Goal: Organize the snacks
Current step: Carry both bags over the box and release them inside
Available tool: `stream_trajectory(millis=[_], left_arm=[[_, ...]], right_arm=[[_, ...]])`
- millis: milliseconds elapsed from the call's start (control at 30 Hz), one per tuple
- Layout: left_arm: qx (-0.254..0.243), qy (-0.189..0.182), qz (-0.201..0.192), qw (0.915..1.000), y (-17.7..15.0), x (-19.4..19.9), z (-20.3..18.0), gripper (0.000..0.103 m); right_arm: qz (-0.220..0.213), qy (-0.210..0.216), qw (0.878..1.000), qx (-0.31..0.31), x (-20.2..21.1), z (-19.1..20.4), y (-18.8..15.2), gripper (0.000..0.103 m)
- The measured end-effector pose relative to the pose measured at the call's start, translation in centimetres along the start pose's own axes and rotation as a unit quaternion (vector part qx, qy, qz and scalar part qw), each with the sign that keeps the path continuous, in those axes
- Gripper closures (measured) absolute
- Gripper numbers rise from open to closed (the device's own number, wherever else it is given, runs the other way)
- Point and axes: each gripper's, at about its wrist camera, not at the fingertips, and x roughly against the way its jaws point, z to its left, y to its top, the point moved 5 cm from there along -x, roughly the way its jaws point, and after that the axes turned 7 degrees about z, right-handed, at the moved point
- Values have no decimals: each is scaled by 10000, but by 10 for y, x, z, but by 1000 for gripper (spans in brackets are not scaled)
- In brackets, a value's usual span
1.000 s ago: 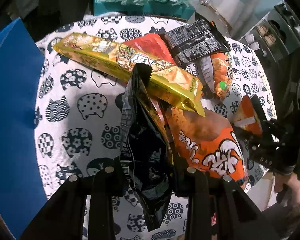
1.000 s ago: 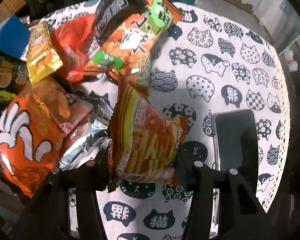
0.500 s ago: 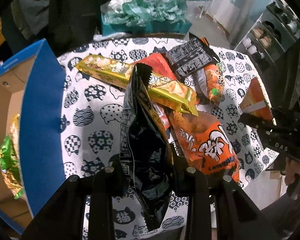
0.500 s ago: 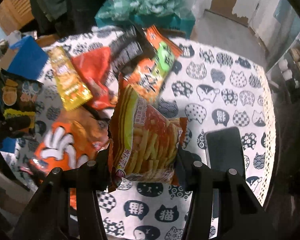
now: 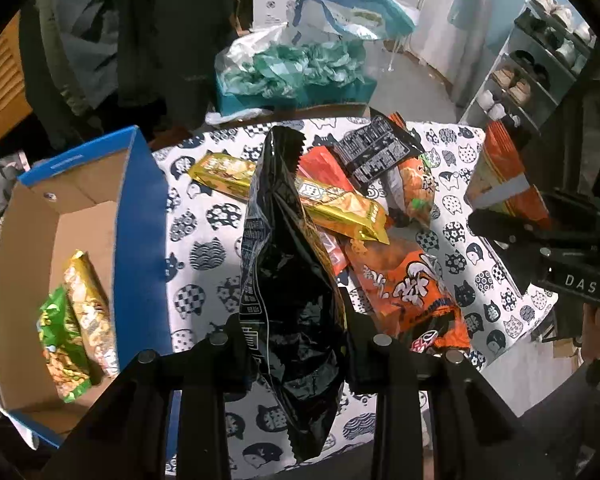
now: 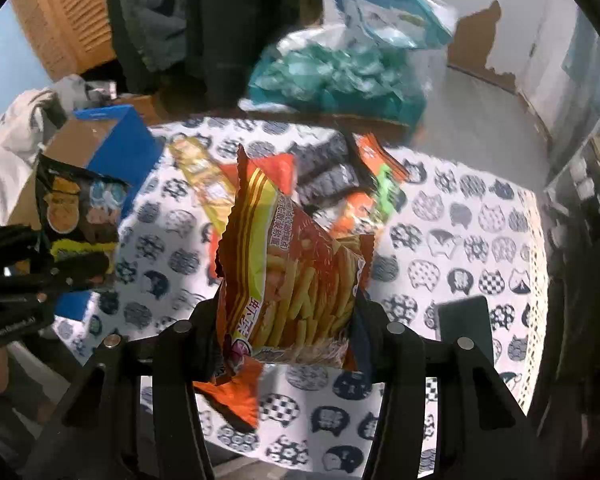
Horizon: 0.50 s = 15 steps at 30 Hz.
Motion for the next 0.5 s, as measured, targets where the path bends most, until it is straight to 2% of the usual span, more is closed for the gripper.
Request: stream_trajectory(millis=[500], left_arm=[[183,136,-341,9992,-7,33,33,70]], right_arm=[[-189,285,9984,456,10,62,30,53]])
